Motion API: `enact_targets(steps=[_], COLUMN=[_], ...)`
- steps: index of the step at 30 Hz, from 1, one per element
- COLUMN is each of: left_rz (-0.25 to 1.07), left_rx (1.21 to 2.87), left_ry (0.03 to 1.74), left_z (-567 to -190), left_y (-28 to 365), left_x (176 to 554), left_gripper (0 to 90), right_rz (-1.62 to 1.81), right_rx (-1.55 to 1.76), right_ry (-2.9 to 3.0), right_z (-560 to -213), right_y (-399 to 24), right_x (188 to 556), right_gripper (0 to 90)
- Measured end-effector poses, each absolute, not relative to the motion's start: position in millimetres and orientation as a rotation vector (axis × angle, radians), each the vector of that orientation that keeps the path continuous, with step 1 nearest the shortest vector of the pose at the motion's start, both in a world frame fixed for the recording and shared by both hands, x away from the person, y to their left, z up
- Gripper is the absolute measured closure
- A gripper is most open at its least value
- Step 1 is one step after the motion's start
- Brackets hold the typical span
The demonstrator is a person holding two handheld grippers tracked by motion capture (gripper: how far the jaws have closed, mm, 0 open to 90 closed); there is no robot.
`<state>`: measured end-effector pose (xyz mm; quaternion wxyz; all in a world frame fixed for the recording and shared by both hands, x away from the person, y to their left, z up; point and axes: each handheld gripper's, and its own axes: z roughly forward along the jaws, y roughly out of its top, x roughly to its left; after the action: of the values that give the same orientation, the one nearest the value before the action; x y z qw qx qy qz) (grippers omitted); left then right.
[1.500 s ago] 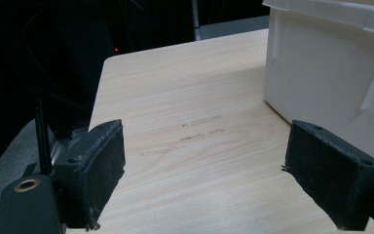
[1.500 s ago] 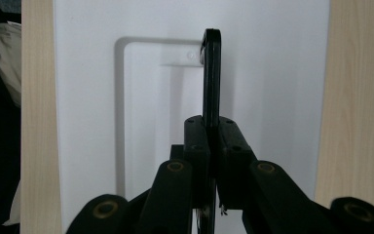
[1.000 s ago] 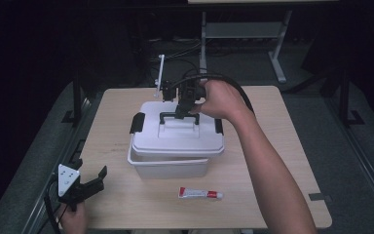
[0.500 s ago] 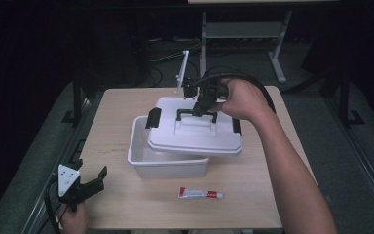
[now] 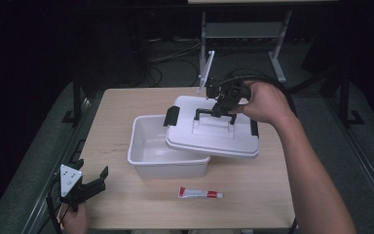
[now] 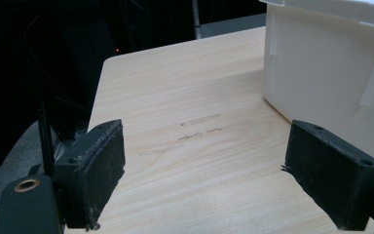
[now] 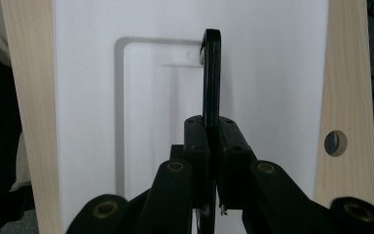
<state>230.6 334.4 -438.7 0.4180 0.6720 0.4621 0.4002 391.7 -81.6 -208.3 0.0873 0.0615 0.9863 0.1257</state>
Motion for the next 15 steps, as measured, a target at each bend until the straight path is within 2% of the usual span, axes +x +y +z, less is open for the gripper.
enact_targets(steps=[15], left_rz=[1.005], left_rx=[1.685], left_ry=[1.156], left_z=[-438.7], left_y=[332.8], left_x=[230.2], left_gripper=[13.8], right_rz=[0.371], right_rx=[0.298], right_ry=[2.918], right_z=[-212.1], right_y=[-131.0], right_x=[383.8], right_gripper=[84.4])
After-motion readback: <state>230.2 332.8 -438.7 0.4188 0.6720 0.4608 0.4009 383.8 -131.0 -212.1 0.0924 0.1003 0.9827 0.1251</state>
